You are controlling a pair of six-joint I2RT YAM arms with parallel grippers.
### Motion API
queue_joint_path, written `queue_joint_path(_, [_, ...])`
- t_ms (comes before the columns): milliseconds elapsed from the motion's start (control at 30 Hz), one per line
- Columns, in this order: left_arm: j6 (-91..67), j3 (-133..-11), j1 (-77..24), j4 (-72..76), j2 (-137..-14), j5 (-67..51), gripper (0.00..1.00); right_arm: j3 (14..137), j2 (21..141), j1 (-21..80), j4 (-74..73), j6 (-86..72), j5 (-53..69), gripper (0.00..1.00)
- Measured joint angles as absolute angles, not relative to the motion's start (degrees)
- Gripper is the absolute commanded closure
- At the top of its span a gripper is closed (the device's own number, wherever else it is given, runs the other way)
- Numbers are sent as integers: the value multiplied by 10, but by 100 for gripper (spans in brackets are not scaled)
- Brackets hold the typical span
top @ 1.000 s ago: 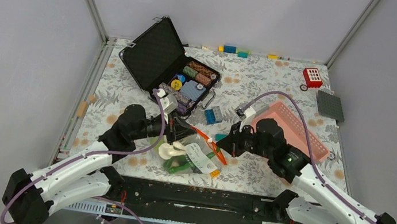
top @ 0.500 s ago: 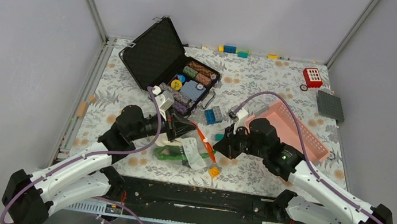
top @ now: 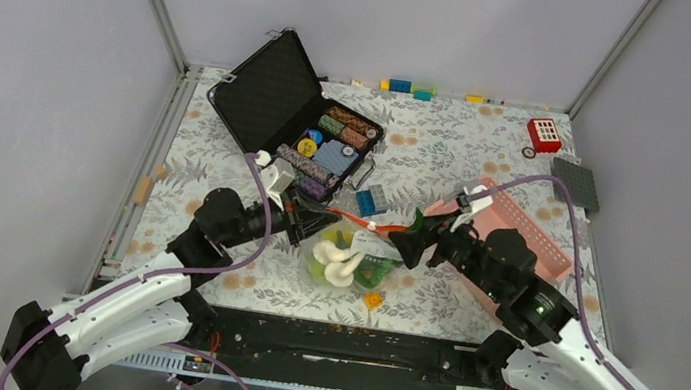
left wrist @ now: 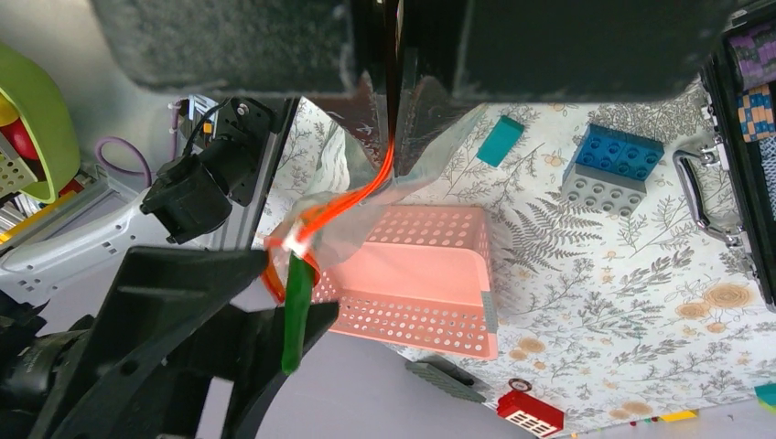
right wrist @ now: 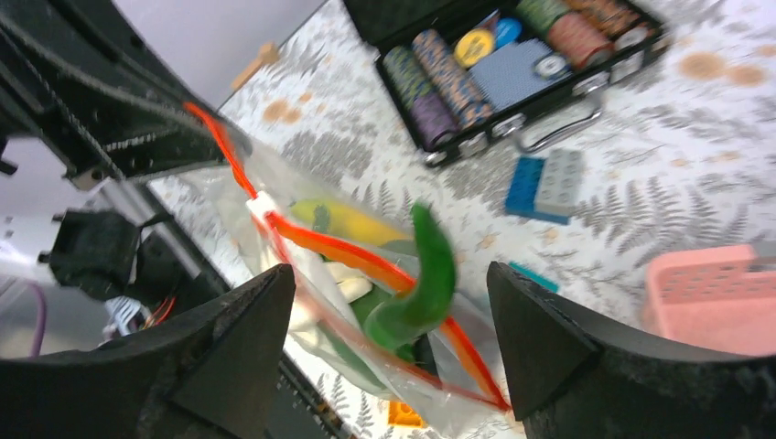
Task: Place the food in the zip-top bag and seal the zipper
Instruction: Adjust the zipper food storage bag at the center of the board.
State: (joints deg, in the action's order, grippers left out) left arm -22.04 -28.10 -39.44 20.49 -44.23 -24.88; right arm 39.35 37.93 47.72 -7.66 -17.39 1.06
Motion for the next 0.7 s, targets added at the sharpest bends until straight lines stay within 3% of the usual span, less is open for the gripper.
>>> queue_joint_path(133, [-226,-273,-394,210,-443,-245,100,394,330,477,-83,-167,-61,12])
queue_joint_path(300, [-233,-260,-394,214,-444,-237,100,394,300,477,-85,-171,-126,21])
queue_joint_path(500, [-239,-257,-394,220,-446,-234,100,394,336,477,-116,-178,-92,36])
queue_joint_path(700, [-240,-257,-394,219,-448,-232,100,394,384,478,-140,-178,-50,59])
